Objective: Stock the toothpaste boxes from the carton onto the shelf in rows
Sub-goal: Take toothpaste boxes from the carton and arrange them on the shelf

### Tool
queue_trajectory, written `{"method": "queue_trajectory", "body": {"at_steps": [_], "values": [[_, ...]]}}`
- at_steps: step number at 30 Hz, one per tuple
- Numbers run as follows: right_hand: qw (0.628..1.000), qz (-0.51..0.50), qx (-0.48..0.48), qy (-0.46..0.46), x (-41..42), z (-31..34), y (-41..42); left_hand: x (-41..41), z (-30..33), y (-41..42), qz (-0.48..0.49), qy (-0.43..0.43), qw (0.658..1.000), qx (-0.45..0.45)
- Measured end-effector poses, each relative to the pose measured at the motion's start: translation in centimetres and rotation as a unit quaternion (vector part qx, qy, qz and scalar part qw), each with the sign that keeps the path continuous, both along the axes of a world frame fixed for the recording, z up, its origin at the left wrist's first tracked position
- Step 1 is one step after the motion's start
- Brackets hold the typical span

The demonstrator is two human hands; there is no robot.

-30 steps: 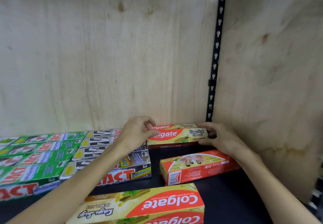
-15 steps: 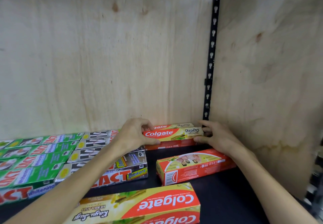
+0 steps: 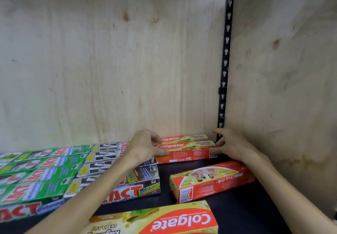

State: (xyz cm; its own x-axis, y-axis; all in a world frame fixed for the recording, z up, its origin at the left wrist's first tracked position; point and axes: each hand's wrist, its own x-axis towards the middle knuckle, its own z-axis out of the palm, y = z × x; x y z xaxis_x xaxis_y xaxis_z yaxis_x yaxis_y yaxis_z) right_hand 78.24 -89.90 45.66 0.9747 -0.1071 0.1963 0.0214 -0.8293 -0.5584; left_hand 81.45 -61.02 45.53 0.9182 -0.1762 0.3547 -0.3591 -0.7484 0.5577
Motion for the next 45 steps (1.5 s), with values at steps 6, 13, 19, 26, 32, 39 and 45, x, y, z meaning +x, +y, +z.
{"method": "queue_trajectory", "body": {"at_steps": [6, 13, 19, 26, 32, 39, 45], "values": [[1.000, 0.003, 0.011, -0.008, 0.3, -0.6, -0.1, 0.0, -0.1, 0.0, -0.011, 0.003, 1.000, -0.004], [0.991, 0.027, 0.025, -0.130, -4.4, -0.7, 0.2, -2.5, 1.4, 0.3, -0.063, -0.053, 0.996, 0.028], [0.983, 0.136, -0.013, -0.119, -9.5, -2.9, -0.4, -9.1, 1.4, -1.7, -0.193, -0.026, 0.981, 0.000], [0.978, 0.159, -0.070, -0.113, -9.1, -3.5, -1.3, -10.6, 0.6, -2.4, -0.218, -0.033, 0.972, 0.085], [0.981, 0.120, -0.036, -0.151, -7.4, -3.1, -0.7, -8.4, 0.6, -1.6, -0.196, -0.047, 0.974, 0.101], [0.981, 0.105, 0.044, -0.158, -8.4, -3.9, -1.7, -7.1, -0.5, -0.8, -0.138, -0.059, 0.988, 0.041], [0.975, 0.104, 0.055, -0.186, -7.9, -4.3, -1.3, -7.6, -0.5, -0.4, -0.145, -0.048, 0.988, 0.017]]}}
